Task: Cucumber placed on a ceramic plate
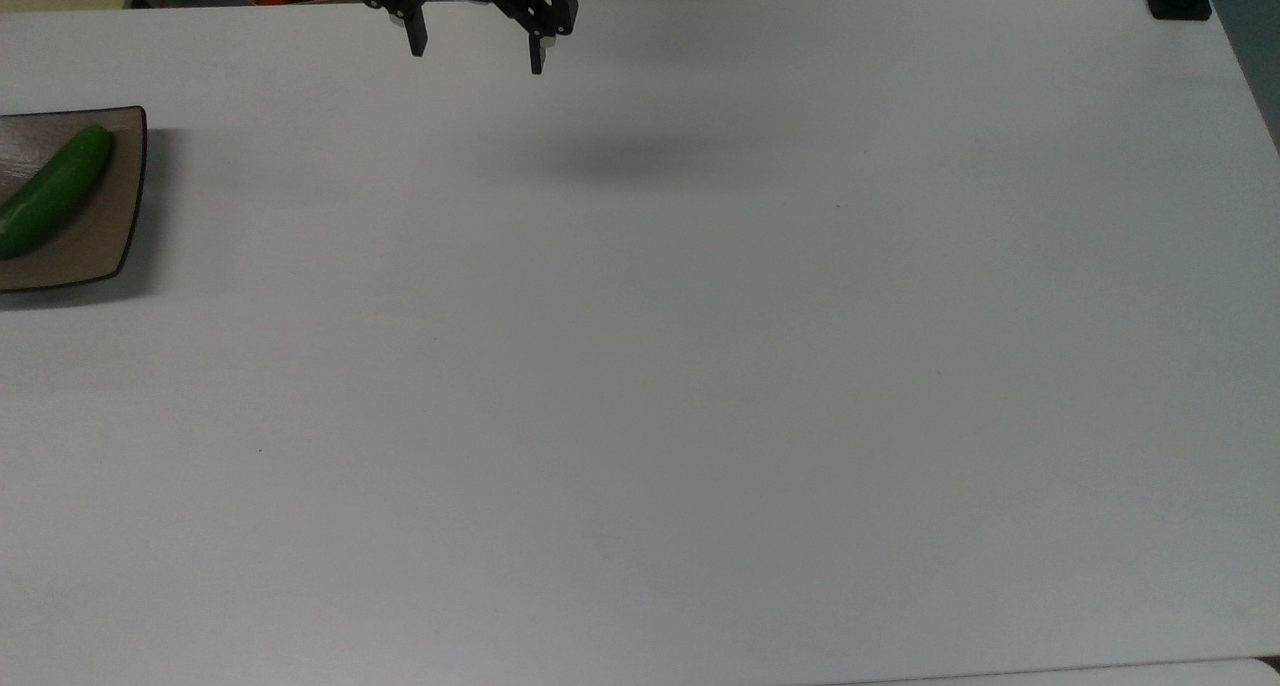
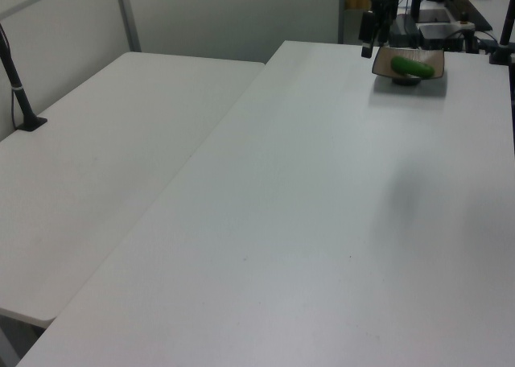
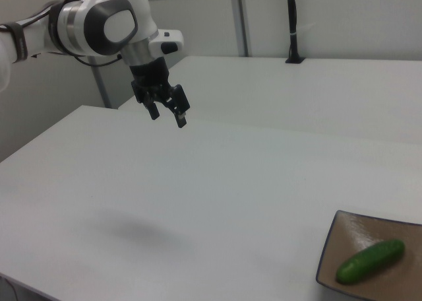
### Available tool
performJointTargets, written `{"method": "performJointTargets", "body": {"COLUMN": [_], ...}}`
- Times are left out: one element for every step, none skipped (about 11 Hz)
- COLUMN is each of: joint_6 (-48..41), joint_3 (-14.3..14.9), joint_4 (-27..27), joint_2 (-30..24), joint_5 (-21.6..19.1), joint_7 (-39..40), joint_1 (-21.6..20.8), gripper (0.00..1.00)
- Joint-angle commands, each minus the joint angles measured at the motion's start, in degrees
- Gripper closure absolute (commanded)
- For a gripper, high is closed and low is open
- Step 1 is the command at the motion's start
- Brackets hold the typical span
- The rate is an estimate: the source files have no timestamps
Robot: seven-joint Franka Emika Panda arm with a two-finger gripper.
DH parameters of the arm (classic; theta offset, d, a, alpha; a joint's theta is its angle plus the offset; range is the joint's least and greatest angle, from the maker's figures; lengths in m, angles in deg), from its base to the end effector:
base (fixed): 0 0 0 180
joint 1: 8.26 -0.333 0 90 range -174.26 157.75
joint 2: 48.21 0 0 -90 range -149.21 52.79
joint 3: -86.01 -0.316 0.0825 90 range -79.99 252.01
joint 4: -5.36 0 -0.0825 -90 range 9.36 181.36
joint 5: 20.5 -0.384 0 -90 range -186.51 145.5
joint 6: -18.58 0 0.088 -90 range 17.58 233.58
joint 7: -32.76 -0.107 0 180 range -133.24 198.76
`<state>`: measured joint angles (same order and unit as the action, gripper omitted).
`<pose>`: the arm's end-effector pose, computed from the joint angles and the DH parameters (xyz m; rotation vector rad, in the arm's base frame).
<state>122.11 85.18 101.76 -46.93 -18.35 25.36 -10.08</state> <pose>0.5791 0.0236 0.5801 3.1076 -0.1182 0.1633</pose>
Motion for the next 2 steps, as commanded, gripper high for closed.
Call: {"method": "performJointTargets", "body": {"joint_6": [1.9,1.9], "joint_3": [0.6,0.6], "joint_4": [4.0,3.9], "joint_2": [-3.0,-3.0], "joint_5": [-0.1,-0.4], "joint_7": [0.7,0.6], "joint_1": [-0.6,-0.6], "gripper": [0.0,0.0]}}
